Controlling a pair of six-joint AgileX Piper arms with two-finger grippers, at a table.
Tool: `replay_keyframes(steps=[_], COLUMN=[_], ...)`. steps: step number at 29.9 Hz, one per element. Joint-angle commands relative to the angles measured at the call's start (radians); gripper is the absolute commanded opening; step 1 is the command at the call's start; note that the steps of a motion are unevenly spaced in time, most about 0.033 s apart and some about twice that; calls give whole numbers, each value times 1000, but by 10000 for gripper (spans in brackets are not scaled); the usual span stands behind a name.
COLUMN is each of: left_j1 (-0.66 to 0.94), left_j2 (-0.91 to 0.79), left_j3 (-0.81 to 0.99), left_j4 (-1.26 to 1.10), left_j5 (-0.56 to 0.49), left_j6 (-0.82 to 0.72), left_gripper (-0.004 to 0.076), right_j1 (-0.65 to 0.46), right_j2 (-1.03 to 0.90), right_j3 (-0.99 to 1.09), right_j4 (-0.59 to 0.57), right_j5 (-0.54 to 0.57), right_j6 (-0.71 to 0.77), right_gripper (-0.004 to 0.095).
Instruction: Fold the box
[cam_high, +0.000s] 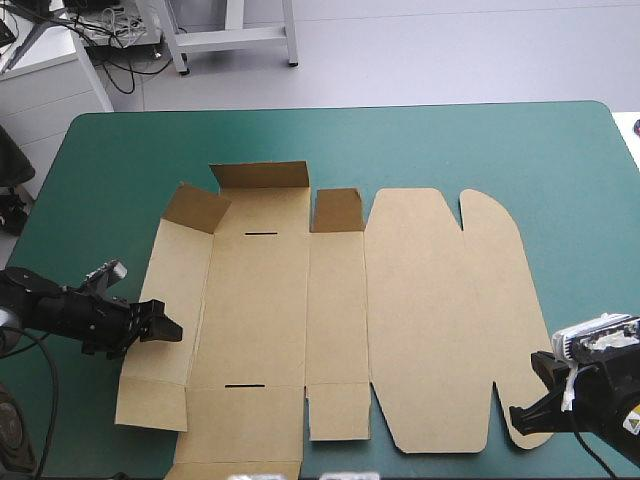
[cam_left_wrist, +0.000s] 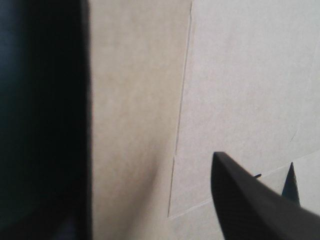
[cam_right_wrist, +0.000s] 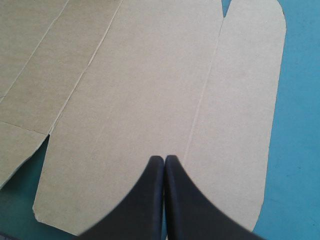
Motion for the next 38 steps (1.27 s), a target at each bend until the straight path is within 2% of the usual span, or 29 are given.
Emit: replay_keyframes(steps=[1, 12, 15, 18, 23, 30, 38], left_j1=[-2, -2, -2, -2, -2, -22, -286], left_j2=[-26, -26, -26, -26, -26, -72, -82], left_j3=[-16, -16, -16, -16, -80, -288, -594], left_j4=[-42, 28, 35, -18, -126, -84, 214], left_j5=[95, 90, 11, -3, 45, 92, 66], left_j6=[5, -1, -19, -6, 109, 122, 30], left_gripper=[282, -3, -8, -8, -8, -8, -7], right_j1=[-9, -9, -9, -9, -9, -9, -9], right_j2=[9, 9, 9, 9, 9, 9, 9], right_j3=[-24, -24, -24, -24, -24, -24, -26], right_j4=[15, 15, 14, 1, -44, -53, -10], right_j5=[-55, -53, -57, -57, -93, -191, -363], right_j6=[-8, -8, -8, -8, -8, -8, -8], right_gripper=[-15, -15, -14, -15, -15, -14, -15])
